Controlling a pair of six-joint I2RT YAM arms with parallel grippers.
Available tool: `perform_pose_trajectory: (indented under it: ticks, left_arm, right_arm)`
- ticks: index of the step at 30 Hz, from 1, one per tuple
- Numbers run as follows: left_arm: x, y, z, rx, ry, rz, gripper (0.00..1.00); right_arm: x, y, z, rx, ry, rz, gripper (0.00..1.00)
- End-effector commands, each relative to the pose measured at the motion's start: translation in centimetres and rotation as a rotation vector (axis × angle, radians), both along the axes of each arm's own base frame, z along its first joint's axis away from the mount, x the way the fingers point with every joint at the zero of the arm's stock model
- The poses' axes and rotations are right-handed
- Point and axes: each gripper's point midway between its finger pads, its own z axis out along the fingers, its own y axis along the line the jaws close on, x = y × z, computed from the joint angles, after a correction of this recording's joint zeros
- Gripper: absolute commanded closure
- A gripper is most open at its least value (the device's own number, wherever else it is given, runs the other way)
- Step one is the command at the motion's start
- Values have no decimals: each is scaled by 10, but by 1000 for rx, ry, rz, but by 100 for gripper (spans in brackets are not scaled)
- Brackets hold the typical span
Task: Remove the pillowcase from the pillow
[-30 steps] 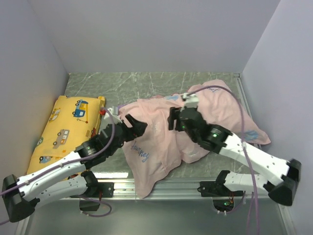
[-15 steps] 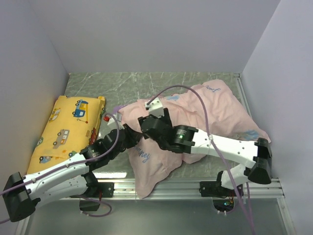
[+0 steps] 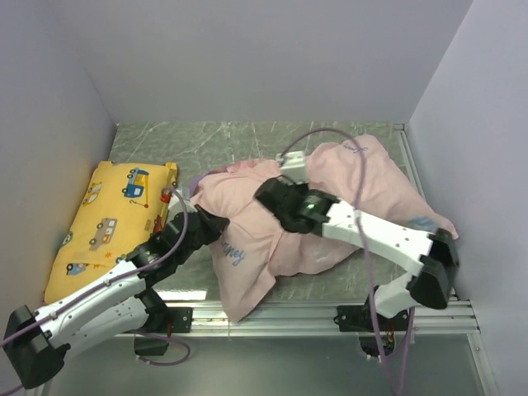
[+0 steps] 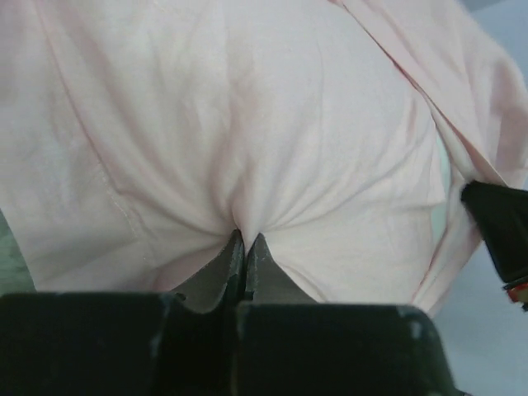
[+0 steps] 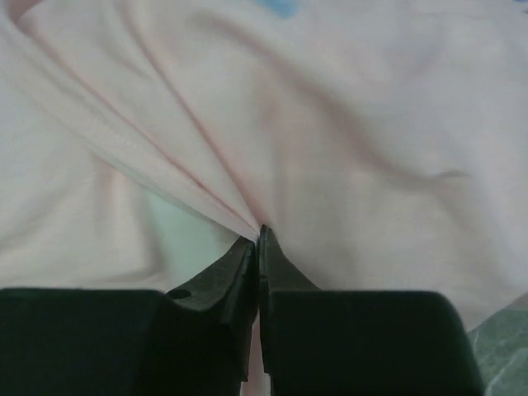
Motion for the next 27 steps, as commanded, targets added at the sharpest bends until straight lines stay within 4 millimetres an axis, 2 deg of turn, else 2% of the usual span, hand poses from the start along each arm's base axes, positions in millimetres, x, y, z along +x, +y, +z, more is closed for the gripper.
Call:
perform_pose_trajectory:
  ticks: [1,2,3,4,5,6,8,10,11,12,13,15,16,17,18,19,21,22,24,25,27]
  left_arm:
    - [7,34,-10,36,26,101,99]
    - [10,40,-12,42,29,118,99]
    - [16,50,-10,36,25,154,99]
    - [19,55,-9,37,21,170,99]
    - [23,60,-8,48,17,183,100]
    - [31,72,-11,58,30,227,100]
    - [44,82,-9,69,28,252,100]
    - [56,69,7,41,-10,197,100]
    - [61,64,1,77,3,167,100]
    - [65,58,6,83,-5,136,99]
    - [70,45,21,67,-27,81,99]
    - [74,36,23,102,-30,31,98]
    - [77,34,37,105,-57,31,94]
    - [76,34,41,134,-63,22,81]
    - [74,32,46,146,-72,14,74]
    - [76,33,63,152,-106,26,61]
    - [71,34,73,190,-117,12,47]
    - [71,34,87,193,-139,20,36]
    - [63,32,87,254,-125,18,27]
    - [61,29,97,267,-135,18,21]
    - [51,17,92,346,-118,8,17]
  right_arm:
    - [10,-85,24,84,-58,-193,93]
    - [15,-91,25,129,-73,-207,94]
    - [15,-105,12,129,-52,-223,95]
    - [20,-116,15,185,-64,-240,95]
    - [20,-123,10,193,-56,-251,95]
    - [19,-129,0,191,-36,-258,97]
    - [20,-122,-10,249,-4,-220,99]
    - [19,-108,-27,299,28,-167,100]
    - [16,-97,-35,336,61,-126,100]
    - [12,-92,-50,346,96,-108,100]
    - [15,-84,-55,373,101,-90,100]
    - [10,-80,-76,368,145,-81,100]
    - [11,-77,-79,382,142,-75,100]
    - [11,-75,-82,388,146,-72,100]
    - [8,-75,-89,385,159,-71,100]
    - [9,-74,-89,393,155,-69,100]
    - [9,-74,-91,394,157,-69,100]
    - [10,-73,-90,398,155,-70,100]
    - [11,-72,-89,402,155,-68,100]
    - [11,-71,-88,405,155,-66,100]
    - [12,-69,-86,410,151,-64,100]
